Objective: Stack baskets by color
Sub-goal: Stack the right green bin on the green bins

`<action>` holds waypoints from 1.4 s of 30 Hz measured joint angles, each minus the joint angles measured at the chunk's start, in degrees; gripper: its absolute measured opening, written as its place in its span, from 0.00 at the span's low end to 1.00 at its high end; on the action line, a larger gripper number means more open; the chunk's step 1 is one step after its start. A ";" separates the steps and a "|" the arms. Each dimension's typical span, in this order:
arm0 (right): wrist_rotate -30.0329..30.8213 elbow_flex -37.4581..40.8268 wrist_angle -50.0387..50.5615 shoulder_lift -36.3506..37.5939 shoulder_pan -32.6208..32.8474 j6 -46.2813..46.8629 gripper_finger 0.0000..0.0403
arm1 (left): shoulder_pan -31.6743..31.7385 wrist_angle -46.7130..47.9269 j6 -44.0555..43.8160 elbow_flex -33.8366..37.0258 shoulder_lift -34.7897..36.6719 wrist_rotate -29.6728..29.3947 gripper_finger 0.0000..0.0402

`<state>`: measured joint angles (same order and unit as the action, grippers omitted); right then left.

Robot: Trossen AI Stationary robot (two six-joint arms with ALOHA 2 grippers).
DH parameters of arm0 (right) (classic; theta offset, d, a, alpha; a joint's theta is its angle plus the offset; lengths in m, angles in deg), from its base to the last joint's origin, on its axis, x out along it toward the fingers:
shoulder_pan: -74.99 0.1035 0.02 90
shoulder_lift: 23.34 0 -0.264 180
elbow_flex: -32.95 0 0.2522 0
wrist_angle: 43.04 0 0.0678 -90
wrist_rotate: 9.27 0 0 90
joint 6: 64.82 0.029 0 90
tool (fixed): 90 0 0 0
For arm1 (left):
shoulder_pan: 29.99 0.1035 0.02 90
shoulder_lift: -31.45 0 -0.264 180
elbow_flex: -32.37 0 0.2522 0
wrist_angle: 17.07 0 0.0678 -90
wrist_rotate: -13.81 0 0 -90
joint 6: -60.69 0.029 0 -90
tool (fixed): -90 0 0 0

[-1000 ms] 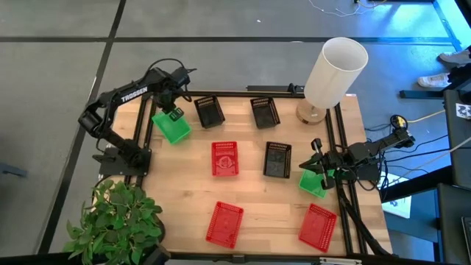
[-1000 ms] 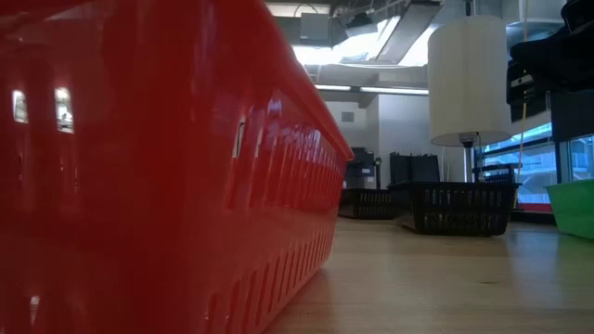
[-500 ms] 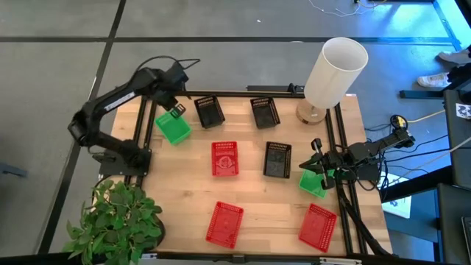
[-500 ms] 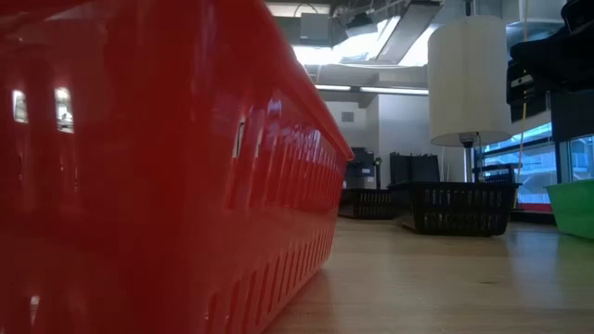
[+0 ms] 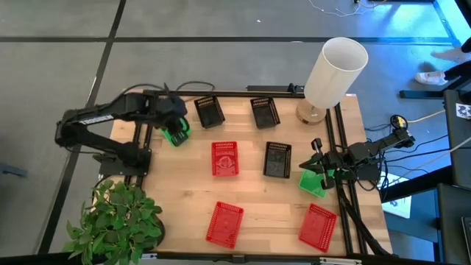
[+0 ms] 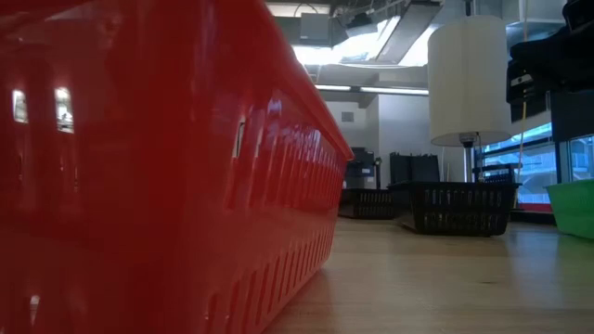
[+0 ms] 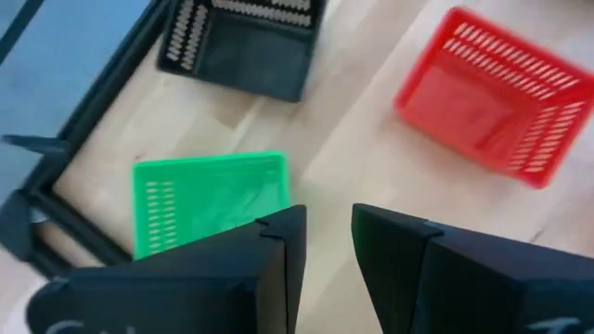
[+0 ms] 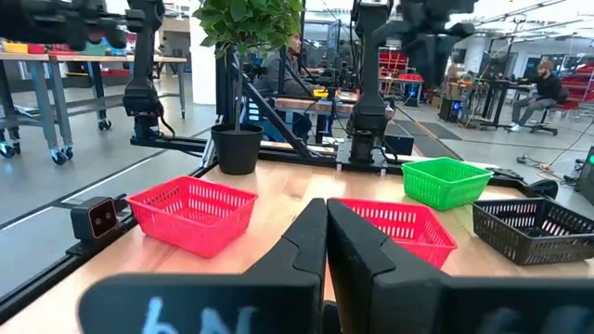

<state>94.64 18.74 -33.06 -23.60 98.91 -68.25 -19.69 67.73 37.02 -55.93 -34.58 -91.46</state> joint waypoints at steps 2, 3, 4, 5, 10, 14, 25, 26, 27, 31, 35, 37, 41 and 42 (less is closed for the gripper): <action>0.02 0.00 -1.88 0.01 -0.01 1.26 0.04 | -3.16 -0.10 -3.57 0.00 0.18 -1.11 0.20; 0.00 0.00 -2.90 0.04 0.01 2.71 0.04 | -4.65 -0.04 -5.35 0.00 0.23 -1.50 0.20; 0.00 0.00 -3.48 0.04 0.00 4.48 0.04 | -6.10 -0.04 -7.00 0.00 0.22 -1.84 0.20; 0.03 0.00 -3.87 0.02 0.01 6.39 0.04 | -7.47 -0.06 -8.45 0.00 0.16 -2.24 0.20; 0.05 0.00 -4.92 0.02 0.00 9.32 0.04 | -13.38 -0.04 -14.78 0.00 0.17 -5.62 0.20; 0.54 -0.03 -7.36 0.02 0.00 11.12 0.03 | -17.13 0.01 -18.77 0.00 0.17 -8.80 0.20; 6.42 -23.28 20.17 -8.94 0.01 18.86 0.00 | -23.49 0.10 -21.27 0.00 0.17 -15.49 0.20; 6.63 -26.13 23.46 -11.37 0.01 19.80 0.00 | -23.86 0.13 -21.26 0.00 0.17 -16.36 0.20; 6.98 -29.09 27.24 -14.16 0.01 20.34 0.00 | -24.31 0.30 -21.26 0.00 0.17 -17.19 0.20; 6.87 -41.59 41.12 -25.93 0.03 24.04 0.00 | -25.75 0.77 -20.93 0.00 0.17 -19.15 0.20; 3.07 -53.97 56.35 -37.08 0.01 31.70 0.00 | -27.16 2.33 -20.80 0.00 0.17 -19.86 0.20; 1.11 -59.22 63.54 -41.94 0.01 37.17 0.00 | -27.69 3.35 -20.78 0.00 0.17 -20.19 0.20; -1.96 -67.98 77.71 -49.75 -0.17 49.93 0.03 | -28.35 5.30 -20.76 0.00 0.17 -21.05 0.20; -2.47 -69.70 80.66 -51.36 -0.16 52.33 0.05 | -28.54 5.76 -20.76 0.00 0.17 -21.50 0.20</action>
<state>92.17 -50.95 47.61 -74.95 98.74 -15.92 -48.24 73.50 16.27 -55.93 -34.41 -112.96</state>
